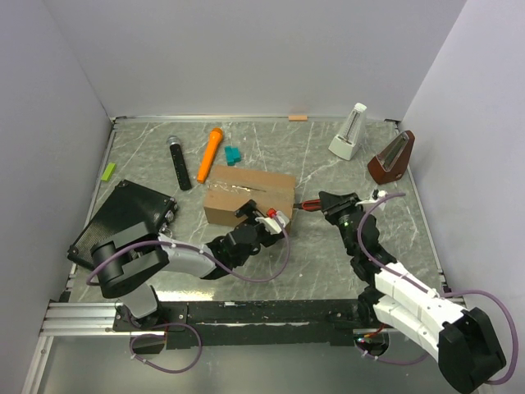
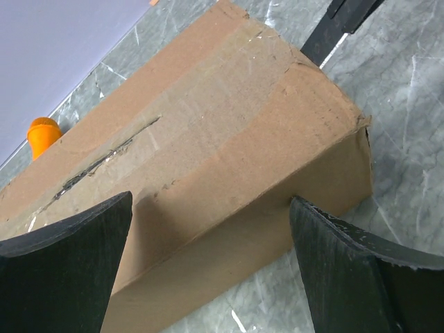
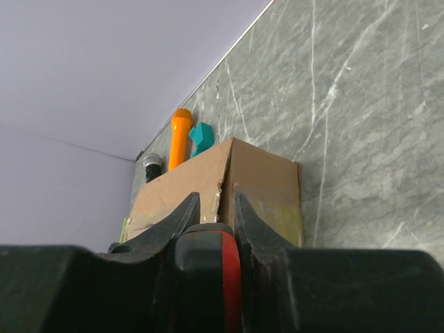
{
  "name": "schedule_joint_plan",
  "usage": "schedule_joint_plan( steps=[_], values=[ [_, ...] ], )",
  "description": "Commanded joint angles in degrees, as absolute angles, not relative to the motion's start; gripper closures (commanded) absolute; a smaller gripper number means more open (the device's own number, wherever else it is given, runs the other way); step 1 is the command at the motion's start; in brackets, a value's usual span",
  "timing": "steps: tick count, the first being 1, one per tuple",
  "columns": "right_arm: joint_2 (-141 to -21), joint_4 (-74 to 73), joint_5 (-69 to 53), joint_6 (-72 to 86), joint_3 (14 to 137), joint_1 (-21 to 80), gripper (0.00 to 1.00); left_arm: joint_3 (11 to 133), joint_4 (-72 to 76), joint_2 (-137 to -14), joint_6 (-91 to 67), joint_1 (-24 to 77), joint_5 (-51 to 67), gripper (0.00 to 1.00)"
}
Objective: Unpack the express box
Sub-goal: Cut the express box at the center of the board.
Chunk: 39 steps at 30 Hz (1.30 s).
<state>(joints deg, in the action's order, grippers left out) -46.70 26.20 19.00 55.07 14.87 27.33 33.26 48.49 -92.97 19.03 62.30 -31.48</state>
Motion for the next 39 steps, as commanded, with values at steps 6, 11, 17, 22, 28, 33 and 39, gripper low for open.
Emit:
schedule_joint_plan(
  steps=[6,11,17,22,28,33,39],
  values=[
    [-41.3,20.4,18.9,53.5,14.2,27.3,1.00,34.9,54.7,-92.6,20.1,62.7,-35.2,0.01],
    [-35.9,15.6,27.1,49.3,16.2,27.3,1.00,30.5,57.7,-86.0,20.7,63.4,-32.9,0.01],
    [-35.2,9.3,37.2,44.4,22.1,27.3,1.00,27.9,48.6,-72.1,15.0,64.2,-28.1,0.01],
    [-32.4,7.6,42.1,43.2,21.9,27.3,1.00,25.2,43.0,-63.3,9.3,64.8,-26.0,0.01],
    [-24.4,19.0,20.6,30.1,19.4,27.2,1.00,27.8,30.8,-53.5,-2.0,64.8,-19.1,0.01],
    [-29.2,9.4,-7.1,25.5,30.2,27.2,1.00,32.1,22.7,-46.6,-15.5,61.2,-0.6,0.01],
    [-37.5,8.5,-34.8,28.2,37.2,27.2,1.00,32.3,26.3,-43.9,-30.0,49.8,27.8,0.03]
  ],
)
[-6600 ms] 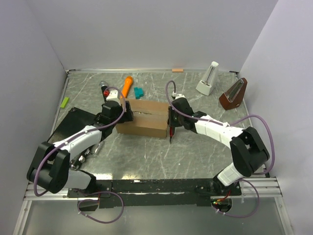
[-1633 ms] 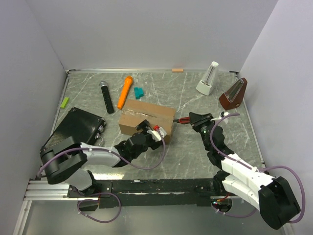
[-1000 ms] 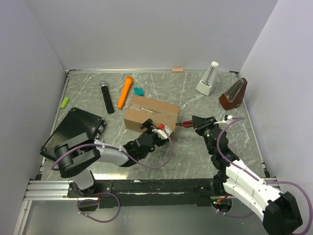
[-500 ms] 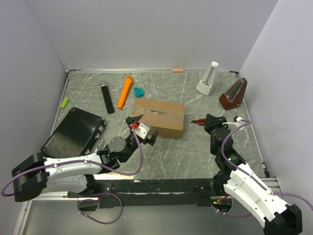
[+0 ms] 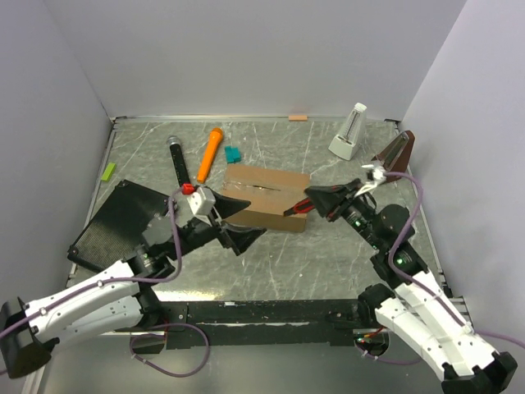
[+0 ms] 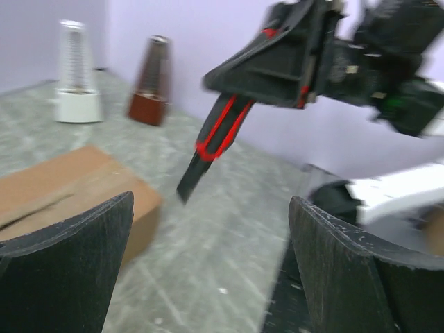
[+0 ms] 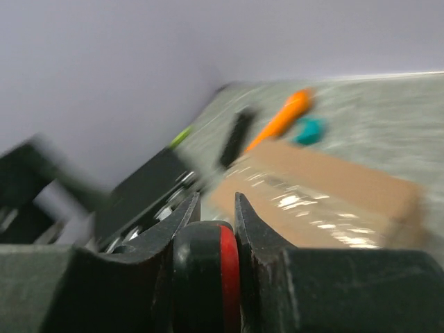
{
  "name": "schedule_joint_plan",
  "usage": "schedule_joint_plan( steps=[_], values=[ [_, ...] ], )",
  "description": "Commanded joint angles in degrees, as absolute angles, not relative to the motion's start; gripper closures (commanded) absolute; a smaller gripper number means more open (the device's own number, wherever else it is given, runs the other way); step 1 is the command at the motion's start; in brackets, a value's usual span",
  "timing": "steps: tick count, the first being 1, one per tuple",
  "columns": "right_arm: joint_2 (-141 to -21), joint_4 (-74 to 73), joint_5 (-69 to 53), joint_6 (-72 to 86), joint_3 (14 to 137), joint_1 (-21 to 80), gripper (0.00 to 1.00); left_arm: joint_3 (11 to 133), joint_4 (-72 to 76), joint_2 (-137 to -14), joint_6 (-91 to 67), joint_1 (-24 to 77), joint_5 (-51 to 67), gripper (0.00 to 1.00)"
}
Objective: Unpack the express box
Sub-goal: Cut the express box at the center of the board, then place the knife at the center of the board.
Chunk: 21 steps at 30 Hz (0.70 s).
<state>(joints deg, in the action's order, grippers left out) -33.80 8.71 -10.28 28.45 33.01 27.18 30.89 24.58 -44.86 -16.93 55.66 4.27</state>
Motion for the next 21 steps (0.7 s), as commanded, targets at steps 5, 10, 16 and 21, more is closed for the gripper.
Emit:
schedule_joint_plan(
  steps=[5,10,16,21],
  values=[
    [-43.5,13.0,-44.8,32.3,39.6,28.8,1.00,33.7,27.9,-49.0,-32.9,47.1,40.1,0.03],
    [-46.4,9.9,-39.7,28.8,43.2,35.1,1.00,35.8,32.2,-55.9,-33.7,47.0,45.2,0.03],
    [-48.9,11.7,-36.9,29.2,44.4,39.0,1.00,37.9,31.0,-61.1,-31.0,47.1,42.9,0.02],
    [-51.0,12.9,-35.9,29.4,45.1,41.1,1.00,37.7,31.9,-62.9,-30.8,47.1,42.5,0.16]
  ],
)
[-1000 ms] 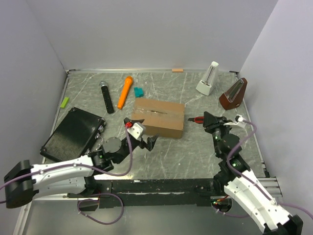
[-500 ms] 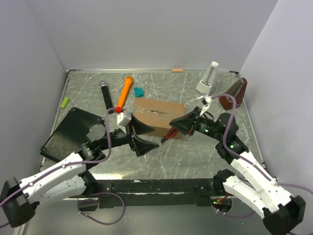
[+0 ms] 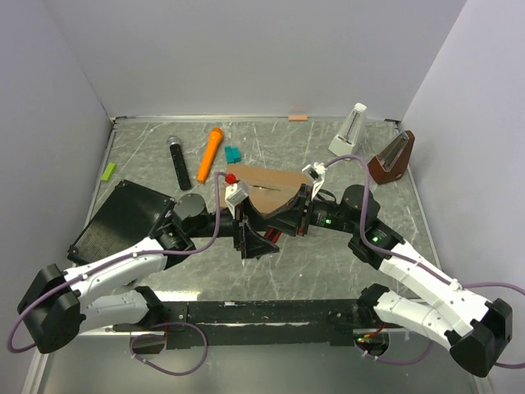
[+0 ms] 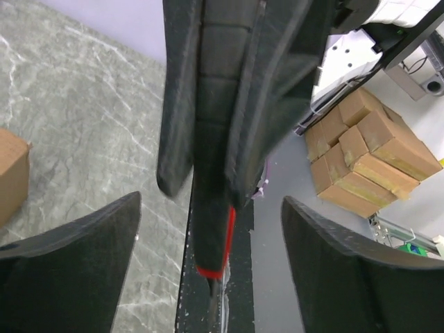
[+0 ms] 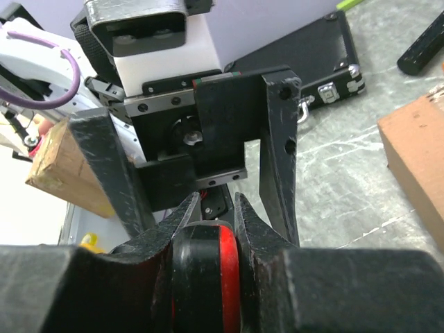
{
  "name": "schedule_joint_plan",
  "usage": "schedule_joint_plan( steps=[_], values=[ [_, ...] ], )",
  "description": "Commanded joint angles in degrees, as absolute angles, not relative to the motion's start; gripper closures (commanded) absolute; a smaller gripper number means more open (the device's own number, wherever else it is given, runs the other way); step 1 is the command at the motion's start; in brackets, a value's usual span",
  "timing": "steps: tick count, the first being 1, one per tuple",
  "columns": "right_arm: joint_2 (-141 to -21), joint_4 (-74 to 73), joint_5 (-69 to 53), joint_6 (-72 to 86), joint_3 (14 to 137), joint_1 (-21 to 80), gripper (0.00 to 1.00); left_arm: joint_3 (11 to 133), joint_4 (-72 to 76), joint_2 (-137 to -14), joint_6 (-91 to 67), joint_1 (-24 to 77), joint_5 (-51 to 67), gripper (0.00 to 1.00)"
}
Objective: Unpack the express box
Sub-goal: Place the knife at the center of the board.
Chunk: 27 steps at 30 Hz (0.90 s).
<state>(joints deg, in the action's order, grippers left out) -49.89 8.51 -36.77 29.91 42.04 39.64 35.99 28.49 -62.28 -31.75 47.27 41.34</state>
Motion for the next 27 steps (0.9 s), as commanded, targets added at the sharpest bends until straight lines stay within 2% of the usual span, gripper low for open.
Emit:
schedule_joint_plan(
  steps=[1,4,5,7,9,10,11,12,14,15,16,17,27],
  values=[
    [-51.5,13.1,-35.9,29.4,45.1,41.4,1.00,37.4,32.5,-62.8,-30.8,47.1,42.2,0.19],
    [-52.8,14.8,-35.9,30.2,44.9,42.3,1.00,37.5,31.9,-63.3,-30.4,47.1,41.8,0.29],
    [-53.2,15.4,-35.7,30.4,44.8,42.4,1.00,37.8,31.5,-63.5,-30.1,47.1,41.9,0.37],
    [-53.8,16.2,-35.3,30.8,44.9,42.8,1.00,38.1,30.4,-63.6,-29.4,47.0,41.9,0.60],
    [-54.4,16.3,-35.2,30.8,45.1,43.3,1.00,38.1,29.0,-63.5,-28.7,47.1,41.2,0.90],
    [-54.6,16.3,-35.1,31.1,45.1,43.3,1.00,37.9,28.1,-63.1,-28.2,47.1,40.6,0.99],
    [-54.8,15.9,-34.4,31.5,45.3,43.3,0.91,37.6,27.4,-62.7,-28.1,47.0,40.1,0.99],
    [-54.8,15.3,-33.5,31.7,45.2,43.4,0.73,37.0,26.8,-61.7,-28.0,47.1,39.4,0.99],
    [-54.2,14.0,-31.0,32.6,45.1,43.2,0.48,35.7,25.0,-59.5,-28.1,46.9,35.8,0.99],
    [-53.6,12.7,-28.3,32.6,45.2,43.2,0.25,35.0,23.4,-58.0,-28.0,46.7,33.9,0.99],
    [-53.0,11.7,-26.5,32.5,45.4,42.8,0.10,34.4,22.3,-56.4,-27.7,46.1,31.9,0.99],
    [-52.2,11.0,-24.0,32.3,45.7,42.5,0.02,33.3,21.1,-54.9,-27.6,45.6,29.6,0.99],
    [-45.8,4.0,-4.7,35.3,43.4,36.0,0.01,33.2,0.1,-43.2,-29.7,33.7,7.6,0.99]
  ],
)
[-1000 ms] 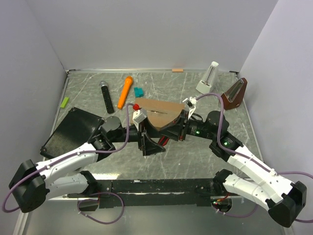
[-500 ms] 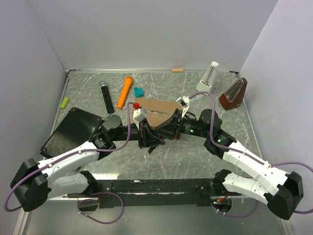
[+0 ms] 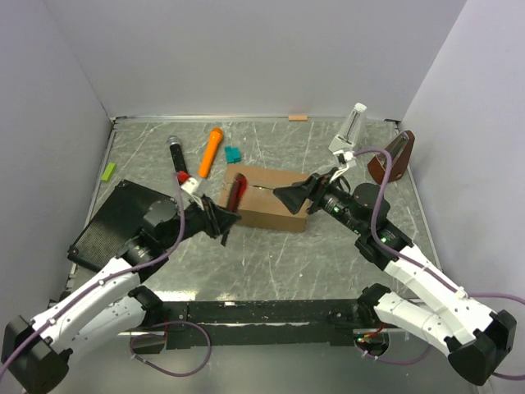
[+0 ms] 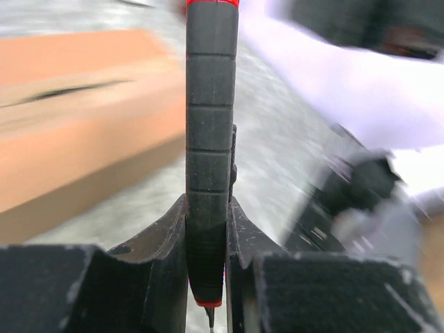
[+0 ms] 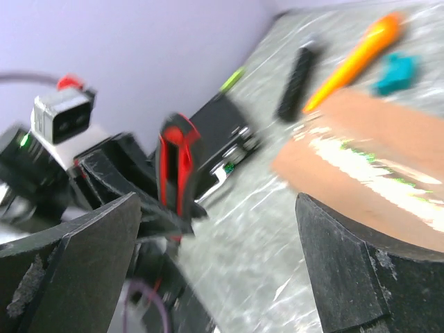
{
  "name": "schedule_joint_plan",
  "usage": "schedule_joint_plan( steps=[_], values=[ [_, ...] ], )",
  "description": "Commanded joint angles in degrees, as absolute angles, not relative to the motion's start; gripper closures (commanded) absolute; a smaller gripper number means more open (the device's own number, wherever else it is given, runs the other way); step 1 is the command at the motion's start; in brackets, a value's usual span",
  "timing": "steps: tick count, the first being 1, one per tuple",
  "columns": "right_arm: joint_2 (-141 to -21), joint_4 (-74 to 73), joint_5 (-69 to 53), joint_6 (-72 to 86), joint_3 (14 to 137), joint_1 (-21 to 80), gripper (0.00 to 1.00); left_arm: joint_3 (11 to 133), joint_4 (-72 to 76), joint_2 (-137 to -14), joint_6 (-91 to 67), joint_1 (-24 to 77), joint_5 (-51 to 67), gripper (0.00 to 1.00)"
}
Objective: Unpack the express box
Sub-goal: Place the knife at the center of the board.
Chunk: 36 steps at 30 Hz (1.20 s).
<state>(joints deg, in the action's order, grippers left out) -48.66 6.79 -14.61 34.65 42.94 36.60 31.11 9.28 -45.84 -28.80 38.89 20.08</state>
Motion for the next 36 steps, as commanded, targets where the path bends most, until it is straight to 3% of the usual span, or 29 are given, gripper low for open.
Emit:
schedule_joint_plan(
  steps=[1,5,10,20,26,36],
  values=[
    [-45.3,3.5,-4.0,34.8,42.8,36.0,0.01,34.0,-3.3,-43.0,-30.1,31.4,6.3,0.99],
    [-44.3,0.2,-0.8,33.9,41.0,36.0,0.01,37.7,-10.1,-46.3,-32.7,21.0,4.7,0.99],
    [-42.1,-2.9,2.3,32.8,38.8,36.0,0.03,41.0,-14.4,-59.4,-34.6,9.2,8.6,0.99],
    [-42.2,-4.7,4.9,30.3,37.8,35.9,0.03,45.5,-8.9,-78.6,-25.5,8.4,14.1,0.98],
    [-46.1,-6.1,6.6,30.1,39.0,35.9,0.03,48.7,-10.1,-83.1,-25.0,8.4,15.8,0.63],
    [-49.1,-6.2,10.4,28.4,41.1,35.9,0.03,46.1,-7.6,-77.9,-27.9,8.4,12.8,0.43]
  ],
)
